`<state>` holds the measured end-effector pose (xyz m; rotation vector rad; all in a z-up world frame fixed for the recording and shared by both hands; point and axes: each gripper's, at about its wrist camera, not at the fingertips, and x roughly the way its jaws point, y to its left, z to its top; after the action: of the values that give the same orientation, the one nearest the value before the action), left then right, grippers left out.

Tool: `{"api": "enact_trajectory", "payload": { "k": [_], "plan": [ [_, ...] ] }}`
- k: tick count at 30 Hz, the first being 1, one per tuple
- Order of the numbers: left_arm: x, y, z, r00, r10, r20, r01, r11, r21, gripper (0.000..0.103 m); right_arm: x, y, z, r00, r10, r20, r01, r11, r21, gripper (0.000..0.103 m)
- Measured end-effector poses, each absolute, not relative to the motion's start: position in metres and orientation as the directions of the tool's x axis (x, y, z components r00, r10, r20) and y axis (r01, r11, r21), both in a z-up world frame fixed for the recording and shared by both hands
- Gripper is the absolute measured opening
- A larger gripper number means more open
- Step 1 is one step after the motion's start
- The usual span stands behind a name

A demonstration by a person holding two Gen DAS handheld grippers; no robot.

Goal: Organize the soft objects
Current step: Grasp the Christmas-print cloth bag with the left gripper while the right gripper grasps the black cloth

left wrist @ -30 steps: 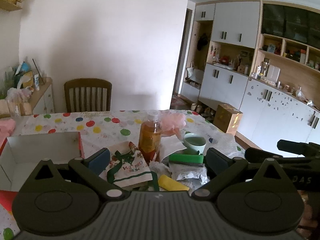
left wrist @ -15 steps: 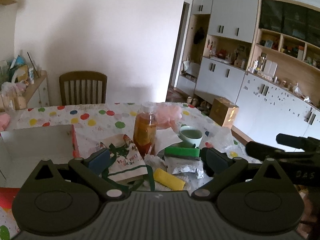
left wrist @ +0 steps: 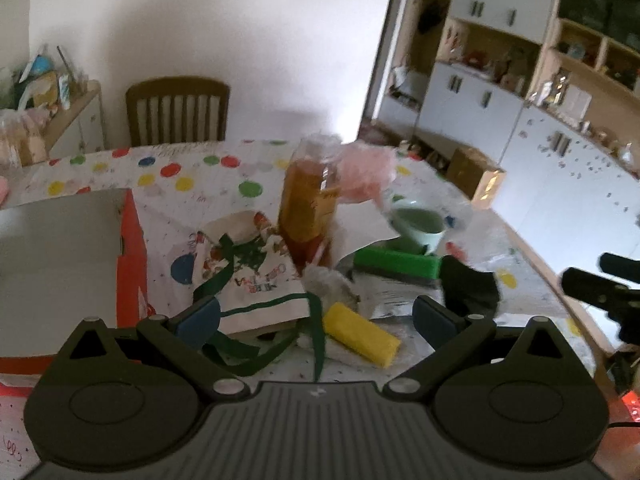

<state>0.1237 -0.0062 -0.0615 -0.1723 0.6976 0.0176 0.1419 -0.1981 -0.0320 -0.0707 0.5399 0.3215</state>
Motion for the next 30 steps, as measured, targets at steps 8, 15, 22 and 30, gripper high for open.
{"api": "enact_trajectory", "payload": {
  "k": [8,15,22,30],
  "plan": [
    [0.174,-0.003,-0.082,0.740,0.039,-0.671,-0.126,0.989,-0.081,0.103,0.195,-0.223,-0.061,0.782,0.266,-0.563,-0.334,0.942,-0.019,0.093],
    [0.215,-0.003,-0.106,0.692,0.101,-0.715,-0.171,0.985,-0.026,0.103,0.239,-0.238,-0.097,0.721,0.237,-0.651,-0.360,0.931,-0.060,0.088],
    [0.248,0.000,-0.128,0.636,0.162,-0.755,-0.212,0.977,0.031,0.103,0.266,-0.246,-0.124,0.665,0.232,-0.710,-0.381,0.923,-0.055,0.086],
    [0.279,0.005,-0.152,0.577,0.177,-0.798,-0.232,0.972,0.048,0.103,0.293,-0.245,-0.147,0.618,0.245,-0.747,-0.403,0.915,-0.034,0.086]
  ]
}}
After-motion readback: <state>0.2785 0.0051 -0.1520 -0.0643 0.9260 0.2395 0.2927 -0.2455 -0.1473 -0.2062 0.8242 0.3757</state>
